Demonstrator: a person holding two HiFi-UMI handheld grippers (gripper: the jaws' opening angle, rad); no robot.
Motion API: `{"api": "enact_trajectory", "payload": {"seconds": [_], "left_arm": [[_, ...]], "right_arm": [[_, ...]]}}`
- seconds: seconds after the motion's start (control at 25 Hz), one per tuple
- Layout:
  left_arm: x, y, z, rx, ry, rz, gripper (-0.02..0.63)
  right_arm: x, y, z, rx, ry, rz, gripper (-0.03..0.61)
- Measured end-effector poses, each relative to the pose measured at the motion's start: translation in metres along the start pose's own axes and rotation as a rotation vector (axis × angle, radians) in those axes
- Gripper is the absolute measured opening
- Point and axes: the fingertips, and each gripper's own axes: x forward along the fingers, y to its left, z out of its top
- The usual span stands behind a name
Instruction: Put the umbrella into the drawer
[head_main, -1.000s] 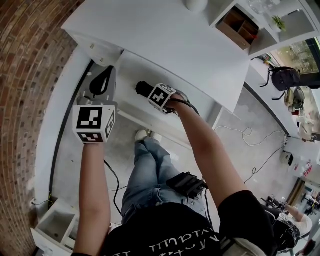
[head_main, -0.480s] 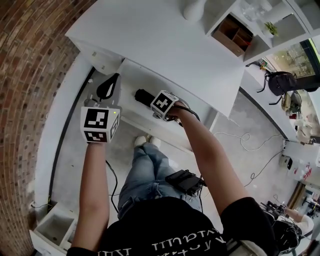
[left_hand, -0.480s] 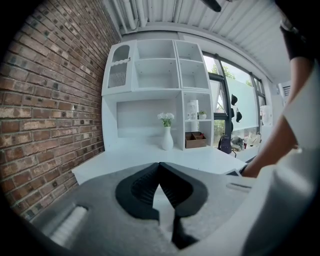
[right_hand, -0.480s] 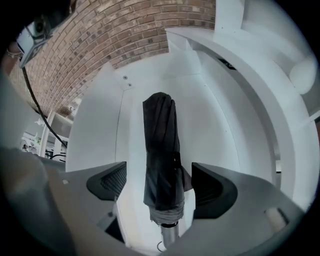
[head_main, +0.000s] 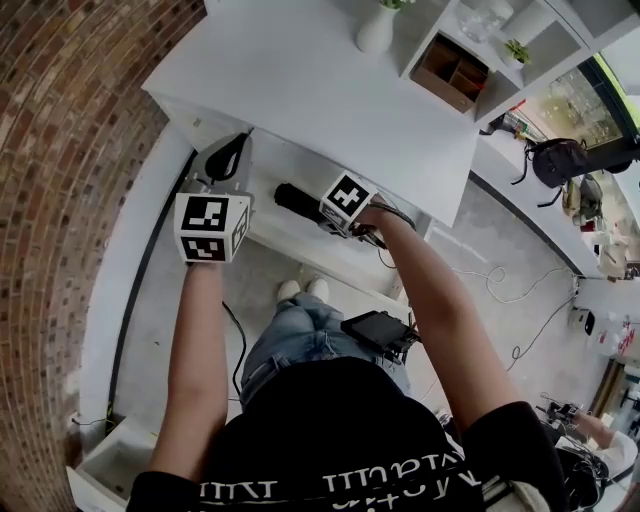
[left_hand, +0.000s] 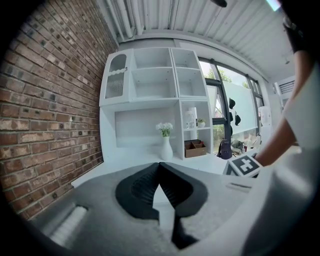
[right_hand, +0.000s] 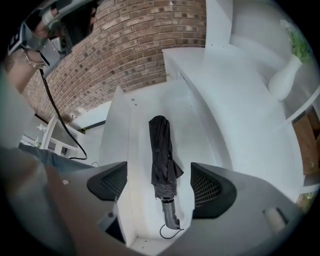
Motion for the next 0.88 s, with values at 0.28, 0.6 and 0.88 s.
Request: {"api": "enact_trajectory", "payload": {"seconds": [0.28, 0.6, 0.88], "left_arm": [[0.001, -0.006, 0.027, 0.008, -0.055, -0.010, -0.002], [-0.001, -0.011, 0.056, -0.014, -0.122, -0.022, -0.002], [-0.003, -0.018, 0.073, -0.008, -0.168, -0.042, -0.002]], "right_arm": [[-0.044, 0.005, -0.005, 0.027, -0.062, 0.017, 0.397], [-0.089, 0.011, -0.002, 0.079, -0.220, 0.007, 0.373], [-0.154, 0.000, 0.007, 0.158, -0.472, -0.076, 0.339]]}}
